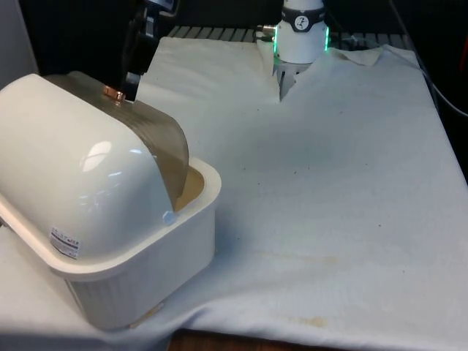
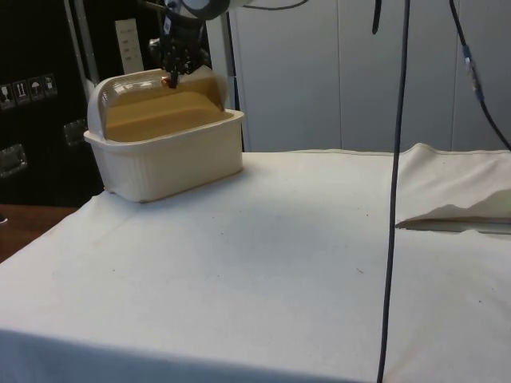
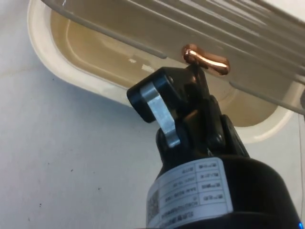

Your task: Open the lid, then close it.

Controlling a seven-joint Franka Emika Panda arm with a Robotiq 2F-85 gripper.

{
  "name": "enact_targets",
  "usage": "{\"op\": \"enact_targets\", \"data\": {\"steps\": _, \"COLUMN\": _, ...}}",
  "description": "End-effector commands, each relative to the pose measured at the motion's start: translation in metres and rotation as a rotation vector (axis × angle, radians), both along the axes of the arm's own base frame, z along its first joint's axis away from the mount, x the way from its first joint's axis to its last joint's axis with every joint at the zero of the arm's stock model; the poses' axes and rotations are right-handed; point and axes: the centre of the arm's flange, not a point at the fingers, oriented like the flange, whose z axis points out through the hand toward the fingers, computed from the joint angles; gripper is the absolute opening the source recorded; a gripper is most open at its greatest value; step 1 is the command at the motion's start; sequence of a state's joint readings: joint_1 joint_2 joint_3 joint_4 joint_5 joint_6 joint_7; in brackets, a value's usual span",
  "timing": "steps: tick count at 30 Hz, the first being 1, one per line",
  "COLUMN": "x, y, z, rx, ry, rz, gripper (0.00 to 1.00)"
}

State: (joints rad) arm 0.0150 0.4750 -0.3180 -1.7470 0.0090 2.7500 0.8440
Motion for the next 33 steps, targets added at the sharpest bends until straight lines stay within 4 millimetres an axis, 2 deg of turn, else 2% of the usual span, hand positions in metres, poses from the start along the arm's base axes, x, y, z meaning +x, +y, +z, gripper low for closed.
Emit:
{"op": "enact_targets", "data": {"steps": 1, "x": 0.002, "y": -0.003, "z": 0.002, "rx": -0.002, "ry": -0.012, "rz": -0.012, "gripper": 0.0}}
{"op": "enact_targets", "data": {"steps": 14, "x": 0.007, "y": -0.006, "z": 0.016, "rx": -0.007, "ry": -0.037, "rz": -0.022, "gripper": 0.0}}
{"op": "enact_targets", "data": {"steps": 23, "x": 0.011, "y": -0.012, "z": 0.039, "rx": -0.01, "ry": -0.08, "rz": -0.053, "gripper": 0.0}}
{"op": "enact_targets", "data": {"steps": 24, "x": 0.012, "y": -0.01, "z": 0.035, "rx": -0.009, "ry": -0.075, "rz": -0.041, "gripper": 0.0}}
{"op": "enact_targets", "data": {"steps": 27, "x": 0.009, "y": -0.012, "z": 0.046, "rx": -0.007, "ry": -0.094, "rz": -0.057, "gripper": 0.0}}
{"op": "enact_targets", "data": {"steps": 33, "x": 0.007, "y": -0.012, "z": 0.052, "rx": 0.001, "ry": -0.109, "rz": -0.065, "gripper": 0.0}}
